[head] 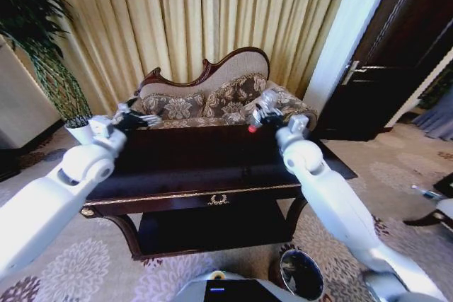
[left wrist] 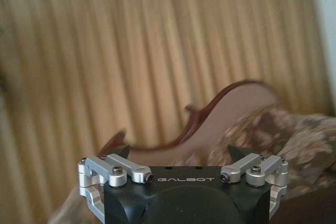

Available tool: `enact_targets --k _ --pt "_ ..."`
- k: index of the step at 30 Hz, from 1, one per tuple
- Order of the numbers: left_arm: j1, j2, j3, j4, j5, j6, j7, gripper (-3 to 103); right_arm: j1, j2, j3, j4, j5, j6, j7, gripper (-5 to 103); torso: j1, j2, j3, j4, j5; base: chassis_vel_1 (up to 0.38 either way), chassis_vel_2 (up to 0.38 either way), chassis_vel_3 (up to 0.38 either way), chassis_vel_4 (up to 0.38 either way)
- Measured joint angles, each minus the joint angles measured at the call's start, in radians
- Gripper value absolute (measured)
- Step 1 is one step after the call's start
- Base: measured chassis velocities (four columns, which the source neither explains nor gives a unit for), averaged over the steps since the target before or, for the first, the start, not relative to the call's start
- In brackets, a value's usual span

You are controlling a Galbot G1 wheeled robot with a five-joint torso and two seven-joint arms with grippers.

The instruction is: Move to the front of the table and place the trash on the table into the trash bin.

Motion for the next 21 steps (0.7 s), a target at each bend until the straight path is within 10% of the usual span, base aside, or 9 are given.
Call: enact_targets --k 9,21 --pt "0.141 -0.001 -0.223 -0.006 -0.093 0.123 -0.029 100 -0.124 -0.076 0.108 0.094 0.02 0.011 0.036 25 0.0 0.0 0.0 0.0003 0.0001 0.0 0.0 0.0 0.0" --pt "0.414 -0.118 -0.408 -0.027 -0.048 -0.136 0.155 100 -0.178 -0.116 0.135 0.196 0.097 -0.027 0.092 25 0.0 0.0 0.0 0.0001 0.0 0.003 -0.004 -0.005 0.003"
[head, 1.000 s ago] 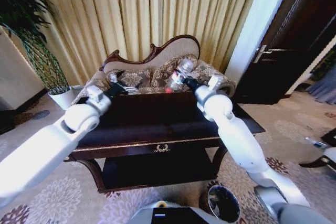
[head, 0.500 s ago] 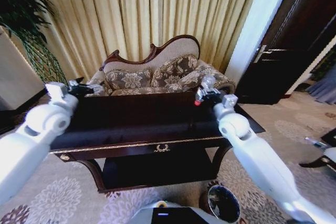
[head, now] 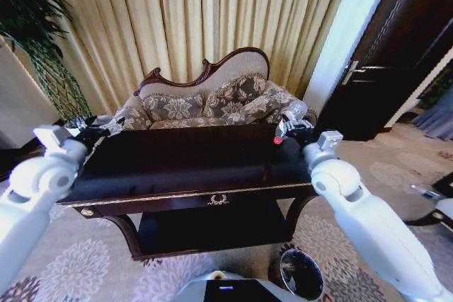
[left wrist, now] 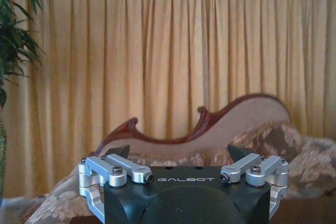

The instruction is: Move to the front of the table and place the trash on the table into the trash bin.

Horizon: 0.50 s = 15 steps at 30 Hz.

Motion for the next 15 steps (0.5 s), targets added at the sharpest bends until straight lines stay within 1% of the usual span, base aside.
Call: enact_targets --k 2,3,4,5,6,7,11,15 --pt "0.004 -0.002 -0.004 0.0 0.001 -0.004 0.003 100 -0.001 -0.001 0.0 0.002 0.001 0.0 0.0 25 0.0 0.0 0.0 0.0 0.0 0.038 -0.054 -0.063 0.037" --pt "0.041 -0.019 -0.041 -0.007 0.009 -0.027 0.027 100 -0.015 -0.009 0.002 0.021 0.013 0.0 0.005 25 0.0 0.0 0.0 -0.0001 0.0001 0.066 -0.056 -0.056 0.066" --pt "0.065 -0.03 -0.067 -0.014 0.012 -0.03 0.033 100 -0.025 -0.016 0.002 0.035 0.016 0.0 0.008 25 0.0 0.0 0.0 -0.0002 0.0 0.11 -0.102 -0.088 0.105" --pt "0.065 -0.03 -0.067 -0.014 0.012 -0.03 0.033 100 -0.025 -0.016 0.002 0.035 0.016 0.0 0.008 25 0.0 0.0 0.0 -0.0002 0.0 0.11 -0.102 -0.088 0.105" --pt "0.085 -0.04 -0.092 -0.021 0.013 -0.03 0.035 100 -0.036 -0.022 0.002 0.05 0.019 0.0 0.01 25 0.0 0.0 0.0 0.0 0.0 0.139 -0.125 -0.123 0.105" --pt "0.085 -0.04 -0.092 -0.021 0.013 -0.03 0.035 100 -0.036 -0.022 0.002 0.05 0.019 0.0 0.01 25 0.0 0.0 0.0 0.0 0.0 0.139 -0.125 -0.123 0.105" --pt "0.129 -0.058 -0.143 -0.037 0.024 -0.03 0.044 100 -0.081 -0.032 0.024 0.087 0.017 0.0 0.009 25 0.0 0.0 0.0 -0.0001 0.0001 0.168 -0.172 -0.171 0.175" --pt "0.137 -0.06 -0.152 -0.04 0.029 -0.03 0.049 100 -0.105 -0.028 0.041 0.102 0.01 0.001 0.008 25 -0.001 0.0 0.0 -0.0001 0.0001 0.196 -0.188 -0.196 0.201"
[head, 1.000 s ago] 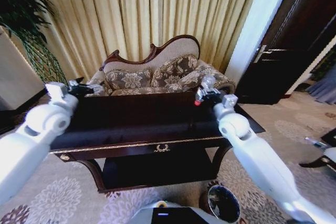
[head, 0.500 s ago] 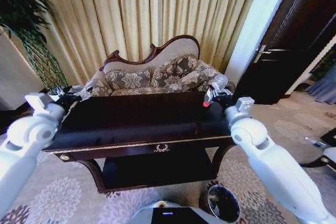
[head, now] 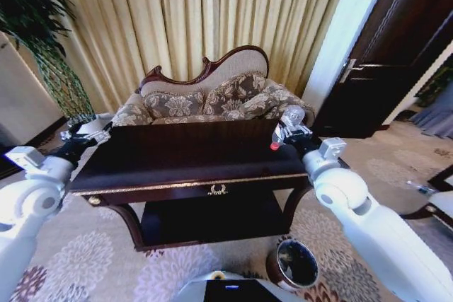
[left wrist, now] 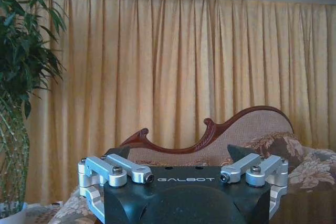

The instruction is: Move to the front of the table and place the trash on the table into the trash bin.

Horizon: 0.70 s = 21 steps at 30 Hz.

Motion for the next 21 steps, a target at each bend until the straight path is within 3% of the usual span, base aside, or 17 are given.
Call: enact_targets --k 9,21 --pt "-0.017 0.002 0.031 -0.006 0.017 0.002 0.002 100 -0.065 0.033 0.016 0.005 -0.06 0.008 -0.007 25 0.0 0.0 0.0 -0.0001 -0.0002 0.184 -0.175 -0.178 0.174" --pt "-0.026 -0.025 0.056 -0.005 0.043 -0.003 0.001 100 -0.123 0.158 -0.057 -0.154 -0.207 0.057 -0.027 25 0.0 0.0 0.0 0.0001 0.0 0.181 -0.177 -0.191 0.173"
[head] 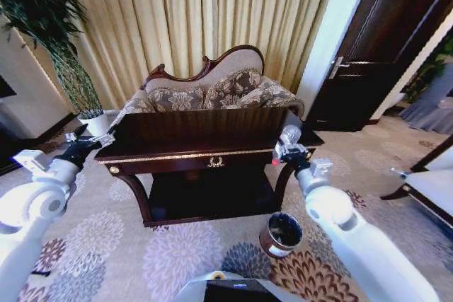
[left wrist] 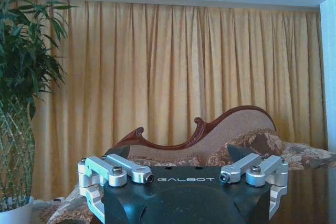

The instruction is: Move to the front of the table and place the trash on the table into the trash bin.

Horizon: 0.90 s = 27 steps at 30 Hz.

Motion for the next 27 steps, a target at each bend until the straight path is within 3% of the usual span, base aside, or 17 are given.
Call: enact_targets --k 7,16,23,27 --pt "-0.001 -0.014 0.019 -0.001 0.018 -0.011 0.0 100 -0.001 0.085 -0.013 -0.136 -0.018 0.015 -0.007 25 0.0 0.0 0.0 -0.0002 -0.0001 0.059 -0.064 -0.077 0.071" --pt "0.008 -0.022 0.009 -0.028 0.023 -0.014 -0.005 100 0.128 0.212 0.013 -0.637 -0.162 0.111 -0.042 25 0.001 -0.001 0.001 0.0001 0.0 0.0 0.0 0.0 0.0" --pt "0.034 -0.039 -0.005 -0.042 0.041 -0.022 -0.005 100 0.151 0.291 0.084 -0.896 -0.274 0.161 -0.102 25 0.0 0.0 0.0 -0.0001 -0.0001 0.0 0.0 0.0 0.0" --pt "0.038 -0.042 -0.005 -0.048 0.043 -0.023 -0.005 100 0.155 0.311 0.098 -0.949 -0.288 0.178 -0.106 25 0.0 0.0 0.0 -0.0002 0.0 0.0 0.0 0.0 0.0"
